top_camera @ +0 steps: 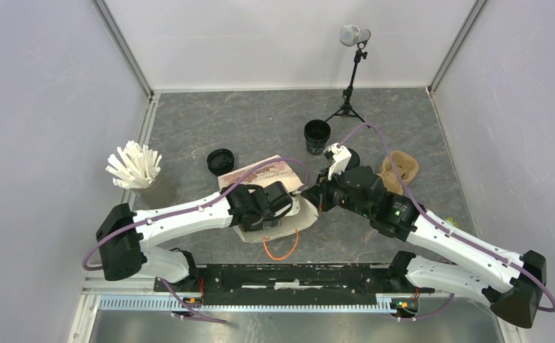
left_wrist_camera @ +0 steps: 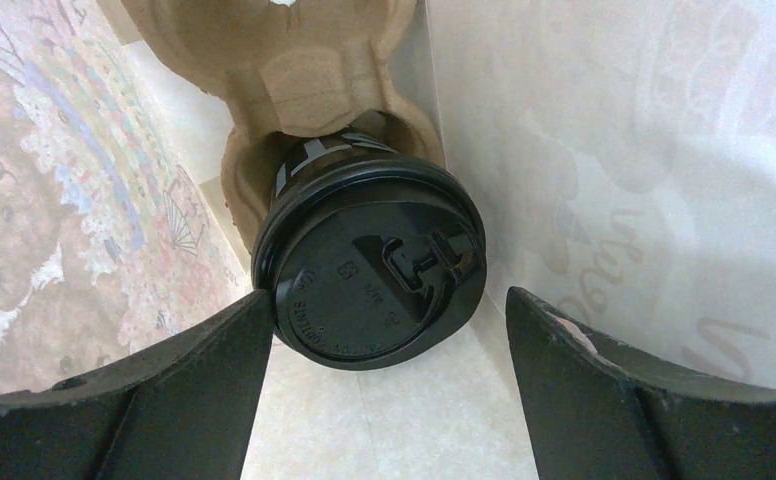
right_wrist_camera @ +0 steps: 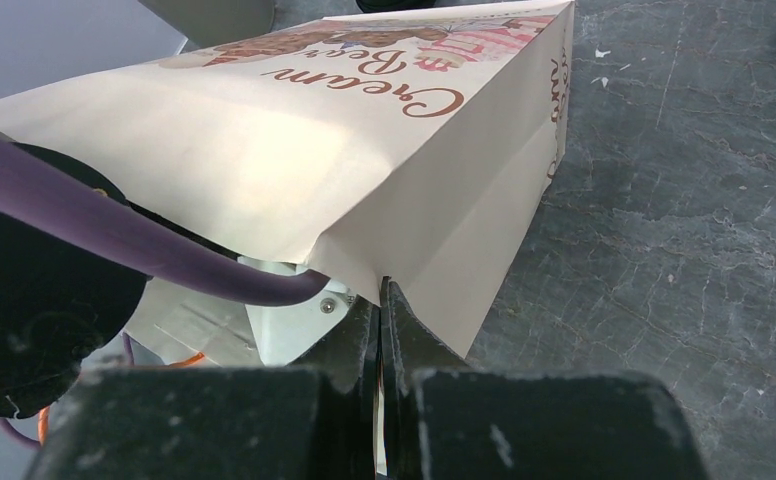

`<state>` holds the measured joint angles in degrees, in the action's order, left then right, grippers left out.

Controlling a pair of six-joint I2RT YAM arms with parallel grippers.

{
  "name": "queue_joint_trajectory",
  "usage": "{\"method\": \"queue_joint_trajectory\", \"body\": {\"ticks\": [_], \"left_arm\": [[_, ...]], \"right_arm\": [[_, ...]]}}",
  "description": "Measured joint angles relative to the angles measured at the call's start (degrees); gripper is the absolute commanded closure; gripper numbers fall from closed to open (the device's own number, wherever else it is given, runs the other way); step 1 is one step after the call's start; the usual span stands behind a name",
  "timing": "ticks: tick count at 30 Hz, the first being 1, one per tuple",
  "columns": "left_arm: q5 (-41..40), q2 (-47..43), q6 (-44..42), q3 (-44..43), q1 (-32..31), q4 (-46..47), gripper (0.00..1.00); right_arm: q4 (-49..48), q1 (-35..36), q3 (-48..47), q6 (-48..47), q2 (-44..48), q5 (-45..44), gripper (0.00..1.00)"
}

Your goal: Pack the takeout coffee

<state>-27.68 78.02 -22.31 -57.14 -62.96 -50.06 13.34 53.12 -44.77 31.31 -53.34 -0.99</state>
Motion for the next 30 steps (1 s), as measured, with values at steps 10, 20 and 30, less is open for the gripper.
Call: {"method": "queue_joint_trajectory", "body": {"ticks": [10,20,30], "left_arm": [[1.9,-0.9,1.2,-0.5,0.0,-0.9,0.12],[2.8,-1.7,1.5,-0.7,0.0,-1.1,0.05],[2.8,-1.7,2.8,-1.3,0.0,-1.9,0.12]], "right_arm": [[0.1,-0.1,-0.1,0.6,-0.1,0.0,1.0],[0.1,-0.1,-0.1,1.0,-0.2,0.0,1.0],[0.1,-0.1,-0.1,1.4,-0.2,0.0,1.0]]}}
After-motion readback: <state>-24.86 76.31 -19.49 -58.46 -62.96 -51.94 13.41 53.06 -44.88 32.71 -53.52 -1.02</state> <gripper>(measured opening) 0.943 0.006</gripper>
